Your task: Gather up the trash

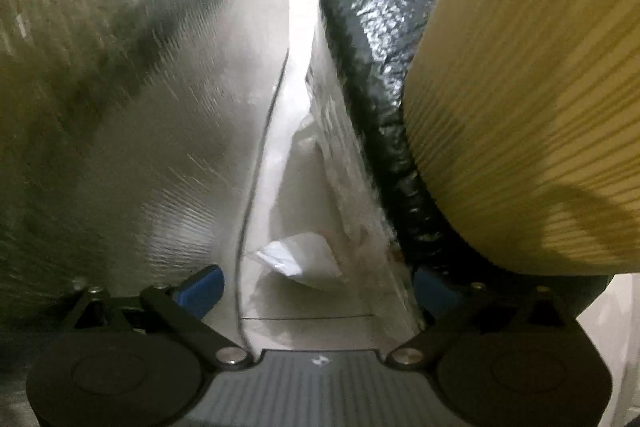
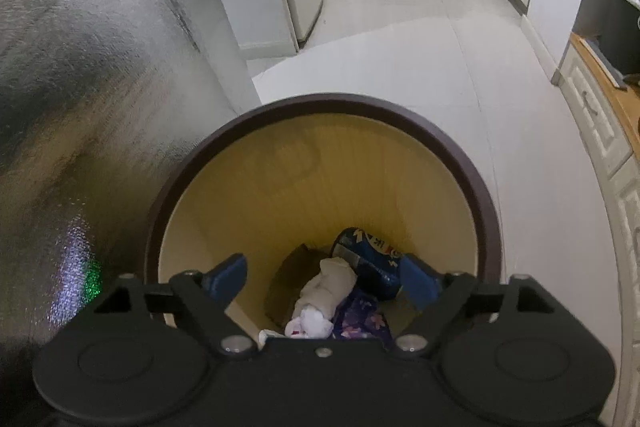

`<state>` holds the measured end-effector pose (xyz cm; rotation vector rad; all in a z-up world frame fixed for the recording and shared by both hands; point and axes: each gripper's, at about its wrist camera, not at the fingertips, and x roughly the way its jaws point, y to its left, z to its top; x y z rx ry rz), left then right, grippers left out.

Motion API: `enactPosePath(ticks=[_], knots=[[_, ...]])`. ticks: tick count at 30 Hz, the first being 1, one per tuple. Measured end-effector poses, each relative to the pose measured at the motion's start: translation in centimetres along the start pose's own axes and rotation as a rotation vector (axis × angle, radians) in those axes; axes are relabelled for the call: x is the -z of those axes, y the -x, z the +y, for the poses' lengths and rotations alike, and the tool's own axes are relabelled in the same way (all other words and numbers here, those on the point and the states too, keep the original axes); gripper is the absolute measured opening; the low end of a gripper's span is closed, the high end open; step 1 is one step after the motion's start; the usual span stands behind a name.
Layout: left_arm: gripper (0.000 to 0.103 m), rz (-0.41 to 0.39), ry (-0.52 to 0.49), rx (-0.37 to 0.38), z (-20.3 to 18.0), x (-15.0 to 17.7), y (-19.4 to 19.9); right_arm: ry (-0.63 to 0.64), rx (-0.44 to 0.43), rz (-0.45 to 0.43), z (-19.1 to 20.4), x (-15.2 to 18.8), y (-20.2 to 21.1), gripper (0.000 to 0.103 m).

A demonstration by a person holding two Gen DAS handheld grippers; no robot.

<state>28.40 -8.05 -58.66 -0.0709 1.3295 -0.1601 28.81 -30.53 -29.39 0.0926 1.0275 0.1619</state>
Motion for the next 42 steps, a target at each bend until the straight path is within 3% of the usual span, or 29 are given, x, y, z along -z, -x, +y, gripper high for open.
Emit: enactPosePath(ticks=[2, 6, 9, 16, 20, 24, 27, 28, 30, 32, 36, 38, 42], knots=[[0.103, -0.005, 0.026, 0.034, 0.6, 0.5, -0.9, 0.004, -0.005, -0.029, -0.2, 0.2, 0.9, 0.099], [0.103, -0.035, 0.039, 0.076, 1.3, 0.8, -1.9, -0.001, -0.005, -0.093, -0.8, 1.0, 2.7, 0.103], [0.094, -0.043, 0.029, 0.039, 1.3, 0.7, -0.8, -0.029, -0.031, -0.121, -1.2, 2.0, 3.5, 0.103], [0.093, -0.029, -0.176, -0.021, -0.9, 2.6, 1.2, -0.076, -0.069, -0.162, -2.2, 3.8, 4.8, 0.103], [0.098, -0.007, -0.278, -0.084, -1.8, 4.4, -0.9, -0.078, -0.086, -0.198, -2.6, 4.5, 5.7, 0.103], [0.103, -0.116, -0.284, -0.081, -1.6, 5.2, -4.4, -0.101, -0.110, -0.228, -3.5, 5.3, 6.1, 0.103], [0.103, -0.209, -0.292, 0.018, -0.3, 5.5, -5.9, -0.111, -0.118, -0.237, -4.1, 5.8, 6.3, 0.103], [0.103, -0.223, -0.301, 0.012, -0.2, 5.7, -6.2, -0.118, -0.122, -0.240, -4.3, 6.0, 6.2, 0.103], [0.099, -0.196, -0.361, -0.102, -0.6, 6.1, -7.9, -0.133, -0.124, -0.235, -4.7, 6.2, 5.9, 0.103], [0.096, -0.166, -0.384, -0.114, -0.5, 6.4, -9.3, -0.144, -0.121, -0.226, -4.9, 6.4, 5.5, 0.103], [0.079, -0.137, -0.269, -0.122, 0.8, 6.1, -11.7, -0.159, -0.109, -0.200, -5.3, 6.9, 4.5, 0.103], [0.078, -0.106, -0.090, -0.037, 2.4, 5.4, -12.8, -0.166, -0.101, -0.184, -5.7, 7.1, 4.0, 0.103], [0.078, -0.084, 0.179, 0.048, 4.9, 4.6, -14.5, -0.172, -0.099, -0.173, -6.0, 7.3, 3.6, 0.103]])
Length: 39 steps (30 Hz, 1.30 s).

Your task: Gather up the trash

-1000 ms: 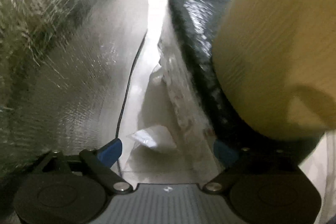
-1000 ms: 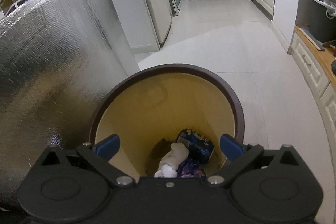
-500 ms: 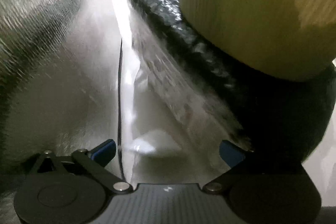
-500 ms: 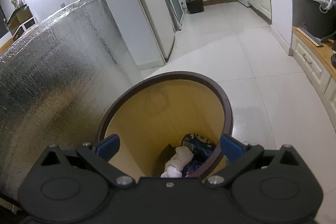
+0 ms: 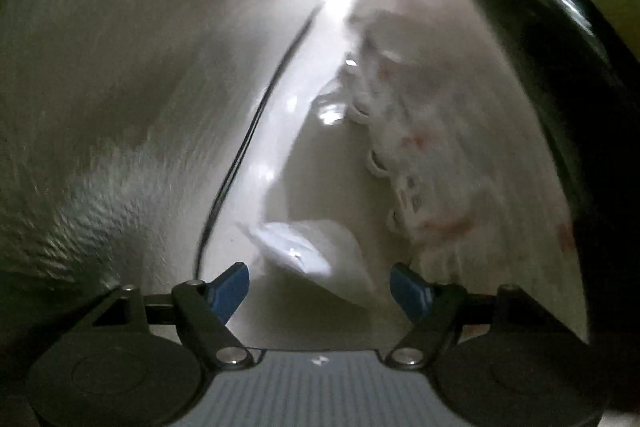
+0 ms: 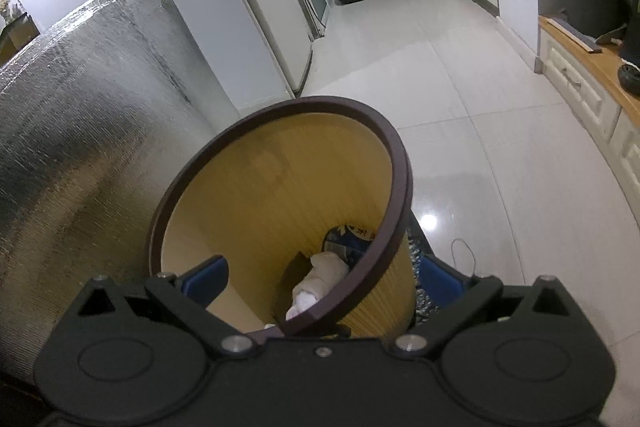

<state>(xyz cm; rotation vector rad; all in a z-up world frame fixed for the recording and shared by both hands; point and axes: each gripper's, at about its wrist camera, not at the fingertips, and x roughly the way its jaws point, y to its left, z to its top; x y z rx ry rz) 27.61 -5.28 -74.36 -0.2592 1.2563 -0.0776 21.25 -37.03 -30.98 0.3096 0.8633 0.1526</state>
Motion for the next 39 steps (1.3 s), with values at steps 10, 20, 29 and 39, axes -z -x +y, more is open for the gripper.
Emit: enactPosePath(ticks=[10, 20, 29, 39], knots=[[0.068, 0.087, 0.293, 0.004, 0.8, -0.6, -4.7, 0.008, -0.036, 0.003, 0.1, 0.1, -0.5, 0.103], [0.032, 0.033, 0.124, -0.043, -1.0, -1.6, -3.6, -0.005, -0.023, 0.016, 0.3, 0.1, -1.0, 0.102], [0.029, -0.035, -0.084, -0.135, -4.8, -2.8, 5.5, 0.035, 0.014, -0.035, 1.6, 0.2, 0.5, 0.102], [0.028, -0.138, -0.246, -0.162, -8.0, -3.5, 18.4, -0.012, 0.067, -0.090, 1.9, 1.2, 4.8, 0.102]])
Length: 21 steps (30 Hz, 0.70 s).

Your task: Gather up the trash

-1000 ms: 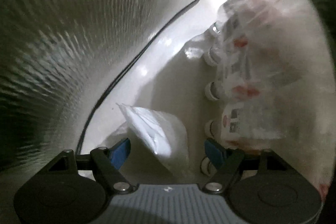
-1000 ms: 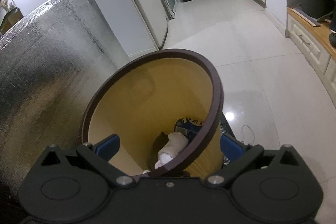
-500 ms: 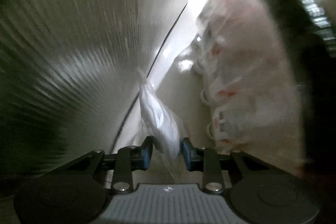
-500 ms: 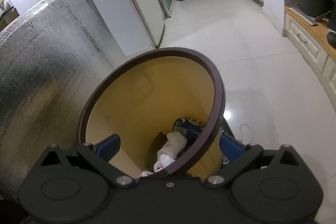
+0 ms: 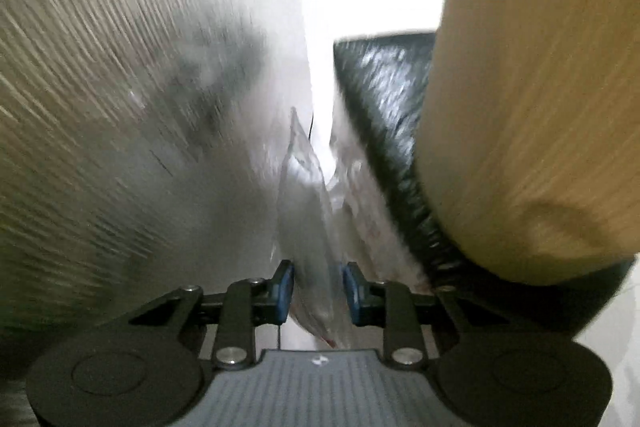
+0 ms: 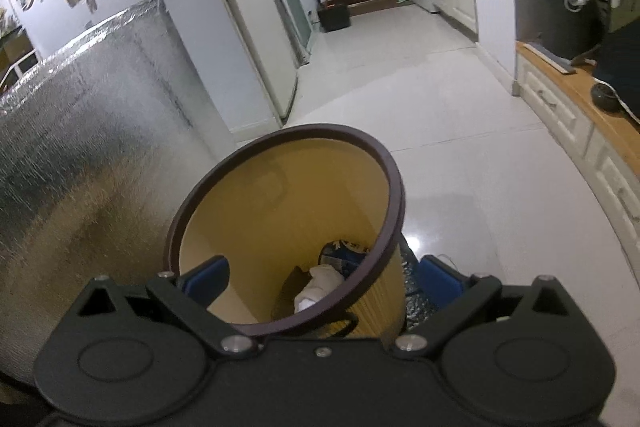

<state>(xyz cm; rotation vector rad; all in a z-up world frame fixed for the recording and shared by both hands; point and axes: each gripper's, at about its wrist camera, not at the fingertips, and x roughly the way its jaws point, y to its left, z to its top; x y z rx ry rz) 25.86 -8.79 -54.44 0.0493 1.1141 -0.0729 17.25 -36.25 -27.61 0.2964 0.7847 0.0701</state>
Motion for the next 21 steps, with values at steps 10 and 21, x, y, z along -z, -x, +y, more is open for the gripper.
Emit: enactPosePath(ticks=[10, 21], knots=[[0.028, -0.178, -0.075, 0.012, -0.3, -2.4, 14.7, -0.034, 0.025, -0.048, 1.5, -0.1, 4.1, 0.102], [0.028, -0.370, -0.108, 0.111, -1.2, -3.7, 28.3, -0.071, 0.035, -0.082, 3.5, -0.7, 8.0, 0.102]])
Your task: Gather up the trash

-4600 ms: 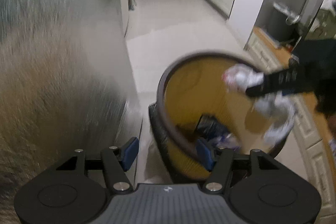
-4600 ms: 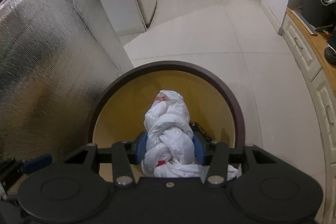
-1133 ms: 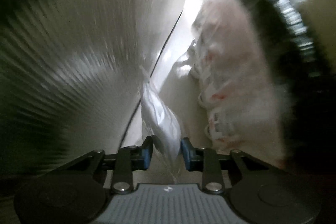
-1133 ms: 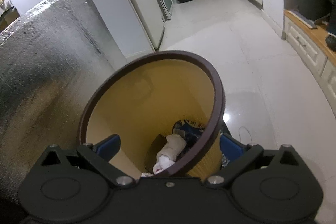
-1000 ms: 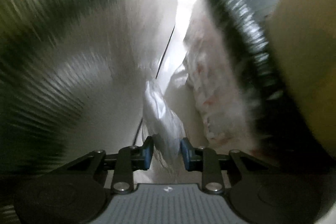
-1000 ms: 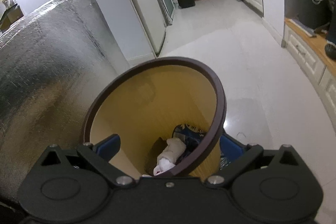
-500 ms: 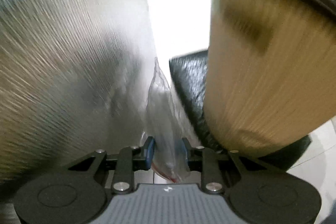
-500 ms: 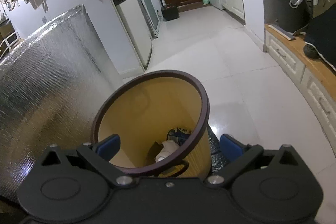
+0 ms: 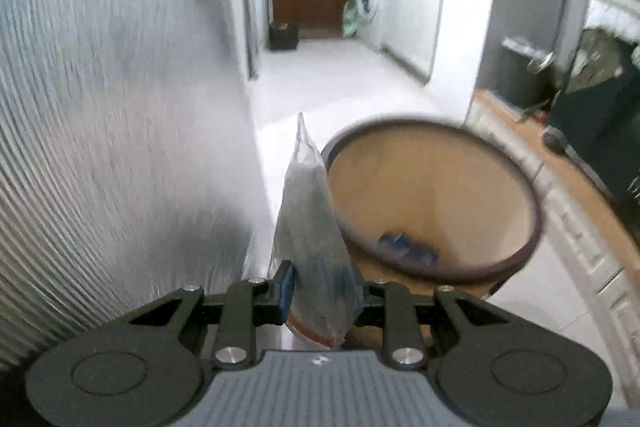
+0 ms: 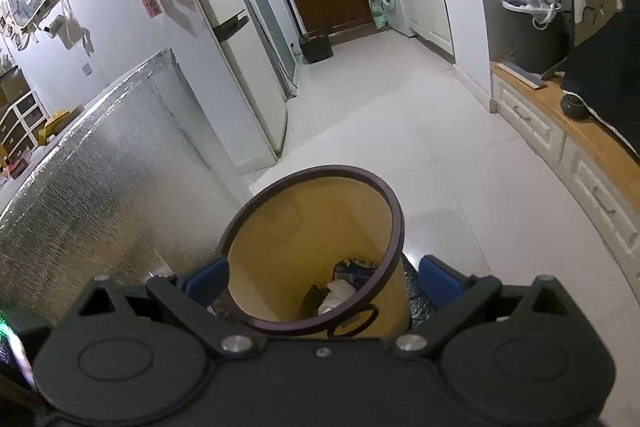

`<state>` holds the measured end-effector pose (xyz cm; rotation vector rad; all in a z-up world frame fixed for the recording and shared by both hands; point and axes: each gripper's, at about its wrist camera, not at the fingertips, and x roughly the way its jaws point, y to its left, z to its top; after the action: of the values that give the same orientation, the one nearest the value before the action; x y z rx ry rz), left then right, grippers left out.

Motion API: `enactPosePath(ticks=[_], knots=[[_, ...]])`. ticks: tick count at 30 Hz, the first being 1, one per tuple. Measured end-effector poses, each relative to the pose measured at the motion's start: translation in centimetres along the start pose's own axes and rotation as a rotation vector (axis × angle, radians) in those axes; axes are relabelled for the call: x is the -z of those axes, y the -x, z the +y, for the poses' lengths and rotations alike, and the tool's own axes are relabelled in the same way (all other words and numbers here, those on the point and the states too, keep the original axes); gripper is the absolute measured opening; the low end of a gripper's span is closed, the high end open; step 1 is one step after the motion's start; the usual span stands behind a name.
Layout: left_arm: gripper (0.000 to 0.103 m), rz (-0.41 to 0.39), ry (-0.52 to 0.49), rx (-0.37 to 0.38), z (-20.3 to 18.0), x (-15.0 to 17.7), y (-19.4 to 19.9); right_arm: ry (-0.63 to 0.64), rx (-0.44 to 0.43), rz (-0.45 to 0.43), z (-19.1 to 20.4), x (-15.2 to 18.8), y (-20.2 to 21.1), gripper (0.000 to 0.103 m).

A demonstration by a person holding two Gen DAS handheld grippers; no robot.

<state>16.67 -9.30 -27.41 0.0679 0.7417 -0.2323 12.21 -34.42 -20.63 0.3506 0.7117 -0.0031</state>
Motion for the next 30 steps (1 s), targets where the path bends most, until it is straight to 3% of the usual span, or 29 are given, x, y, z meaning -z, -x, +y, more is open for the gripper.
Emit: enactPosePath(ticks=[5, 10, 12, 14, 15, 20, 23, 30], knots=[[0.028, -0.029, -0.043, 0.075, -3.1, -3.6, 0.7, 0.016, 0.020, 0.025, 0.6, -0.3, -0.2, 0.103], [0.033, 0.027, -0.071, 0.129, -4.8, -7.3, -0.8, 0.022, 0.046, 0.014, 1.0, -1.2, 0.3, 0.103], [0.044, 0.035, -0.085, 0.141, -5.1, -8.4, -1.4, 0.012, 0.054, 0.006, 1.0, -1.6, 0.6, 0.103], [0.081, 0.037, -0.098, 0.146, -5.0, -8.7, -1.9, -0.003, 0.055, -0.010, 0.9, -2.0, 1.0, 0.103], [0.087, 0.034, -0.099, 0.143, -4.8, -8.8, -1.6, -0.011, 0.058, -0.019, 0.8, -2.1, 1.3, 0.103], [0.090, 0.054, -0.097, 0.155, -4.3, -8.6, -1.3, -0.025, 0.078, -0.025, 0.9, -2.2, 2.3, 0.103], [0.101, 0.071, -0.073, 0.160, -3.9, -8.4, 0.0, -0.012, 0.082, -0.013, 1.2, -2.3, 2.6, 0.103], [0.103, 0.068, -0.070, 0.188, -3.2, -9.1, 4.8, 0.025, 0.095, -0.050, 2.7, -3.5, 4.8, 0.103]])
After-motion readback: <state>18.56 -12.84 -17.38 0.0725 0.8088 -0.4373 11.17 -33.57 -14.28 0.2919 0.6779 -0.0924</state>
